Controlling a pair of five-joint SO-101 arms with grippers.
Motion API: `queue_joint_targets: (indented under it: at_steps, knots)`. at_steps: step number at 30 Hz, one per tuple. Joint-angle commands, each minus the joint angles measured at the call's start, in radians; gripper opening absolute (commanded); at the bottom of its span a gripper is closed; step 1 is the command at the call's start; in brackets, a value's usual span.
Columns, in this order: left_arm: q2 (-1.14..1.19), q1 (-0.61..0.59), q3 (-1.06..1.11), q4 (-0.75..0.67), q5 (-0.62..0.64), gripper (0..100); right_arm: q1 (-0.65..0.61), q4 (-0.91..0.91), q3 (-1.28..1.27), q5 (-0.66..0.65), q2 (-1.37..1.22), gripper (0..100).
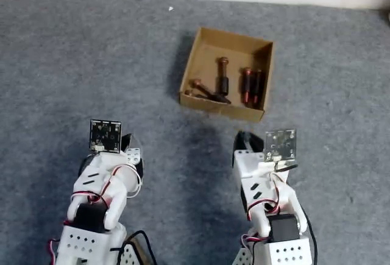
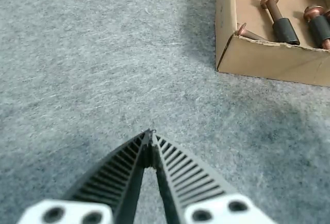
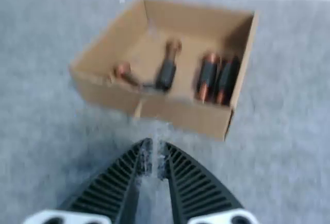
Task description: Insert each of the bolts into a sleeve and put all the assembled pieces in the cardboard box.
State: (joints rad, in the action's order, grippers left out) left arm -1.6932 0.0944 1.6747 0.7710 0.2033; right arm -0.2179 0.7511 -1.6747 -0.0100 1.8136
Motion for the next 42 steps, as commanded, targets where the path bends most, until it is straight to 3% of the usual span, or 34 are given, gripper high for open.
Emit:
queue_joint_targets:
  at_steps: [1, 12, 23, 34, 42]
  knots:
    - [0.004, -0.013, 0.028, -0.023, 0.002, 1, 0.007, 0.122, -0.150, -0.006, 0.010, 0.9]
    - [0.004, -0.013, 0.028, -0.023, 0.002, 1, 0.013, 0.499, -0.150, -0.011, 0.012, 0.9]
    - [0.001, -0.013, 0.028, 0.044, 0.003, 1, 0.013, 0.489, -0.150, -0.011, 0.012, 0.9]
    - [-0.005, -0.012, 0.028, 0.368, 0.003, 1, 0.013, 0.489, -0.150, -0.011, 0.012, 0.9]
    - [-0.005, -0.013, 0.022, 0.423, 0.008, 1, 0.013, 0.489, -0.150, -0.011, 0.012, 0.9]
